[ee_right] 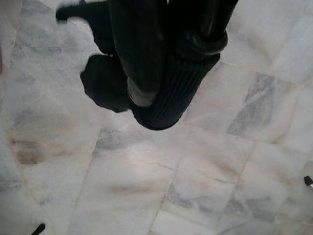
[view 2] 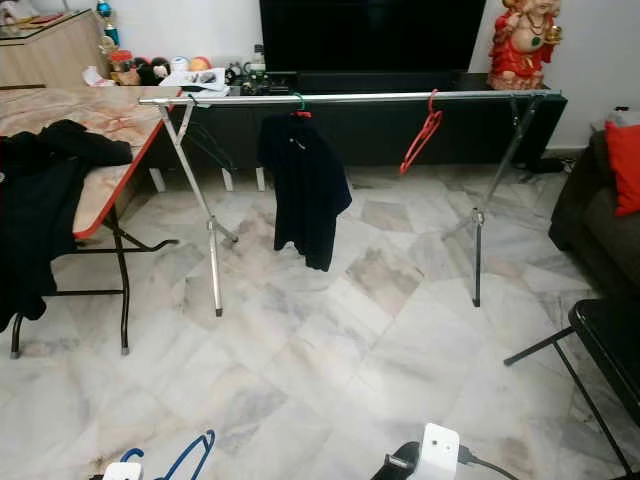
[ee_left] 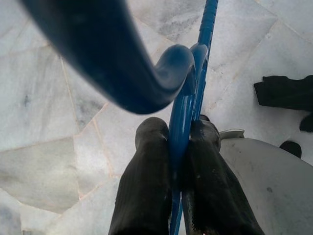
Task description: Hang hanger
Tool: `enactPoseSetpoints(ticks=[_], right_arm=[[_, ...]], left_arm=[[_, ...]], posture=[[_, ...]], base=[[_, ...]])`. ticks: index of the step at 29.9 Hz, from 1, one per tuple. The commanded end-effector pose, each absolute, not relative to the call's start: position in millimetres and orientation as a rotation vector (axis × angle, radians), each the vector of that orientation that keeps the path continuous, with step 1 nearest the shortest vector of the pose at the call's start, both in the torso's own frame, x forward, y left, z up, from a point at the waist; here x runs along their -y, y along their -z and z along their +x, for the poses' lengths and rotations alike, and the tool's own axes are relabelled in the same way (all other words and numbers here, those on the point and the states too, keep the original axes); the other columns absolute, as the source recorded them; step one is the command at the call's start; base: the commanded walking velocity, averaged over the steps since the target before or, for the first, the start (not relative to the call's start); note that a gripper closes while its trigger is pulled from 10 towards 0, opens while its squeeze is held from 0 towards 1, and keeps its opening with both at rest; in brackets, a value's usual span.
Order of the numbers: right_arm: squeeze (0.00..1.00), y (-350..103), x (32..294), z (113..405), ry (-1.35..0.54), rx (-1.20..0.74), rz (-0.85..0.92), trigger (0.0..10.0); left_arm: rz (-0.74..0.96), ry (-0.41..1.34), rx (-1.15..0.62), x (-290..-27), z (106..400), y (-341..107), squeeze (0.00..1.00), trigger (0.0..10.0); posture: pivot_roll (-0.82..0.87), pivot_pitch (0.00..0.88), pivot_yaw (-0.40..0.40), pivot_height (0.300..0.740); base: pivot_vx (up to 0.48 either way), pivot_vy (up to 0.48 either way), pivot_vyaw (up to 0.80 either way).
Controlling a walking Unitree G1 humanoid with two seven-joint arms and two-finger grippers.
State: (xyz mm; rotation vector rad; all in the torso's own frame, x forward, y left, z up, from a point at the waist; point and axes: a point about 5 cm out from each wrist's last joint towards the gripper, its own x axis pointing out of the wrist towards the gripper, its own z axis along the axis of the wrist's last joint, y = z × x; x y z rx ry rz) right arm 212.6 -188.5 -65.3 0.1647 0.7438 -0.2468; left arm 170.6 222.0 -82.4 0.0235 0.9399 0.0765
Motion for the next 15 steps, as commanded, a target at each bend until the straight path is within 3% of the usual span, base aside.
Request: enactPoseSetpoints(ticks=[1, 8, 15], right_arm=[[0.0, 61.9, 188.1, 217.6, 0.25, -0.718, 0.169, 10.0], [0.0, 55.2, 191.9, 226.1, 0.244, -0.675, 0.143, 10.0], [0.0, 25.6, 191.0, 262.8, 0.18, -0.502, 0.132, 10.0]], left_arm=[[0.025, -0.088, -0.943, -225.8, 168.7, 82.4, 0.0, 10.0], [0.025, -0.087, -0.948, -226.4, 168.8, 82.4, 0.0, 10.0], [0.024, -0.091, -0.954, -226.9, 168.8, 82.5, 0.0, 10.0]], posture=[[0.1, 0.026, 0.014, 0.74], [0.11, 0.032, 0.016, 0.74], [0.11, 0.038, 0.019, 0.74]], base=[[0.0, 0.0, 0.0], [0.0, 0.0, 0.0], [0.0, 0.0, 0.0]])
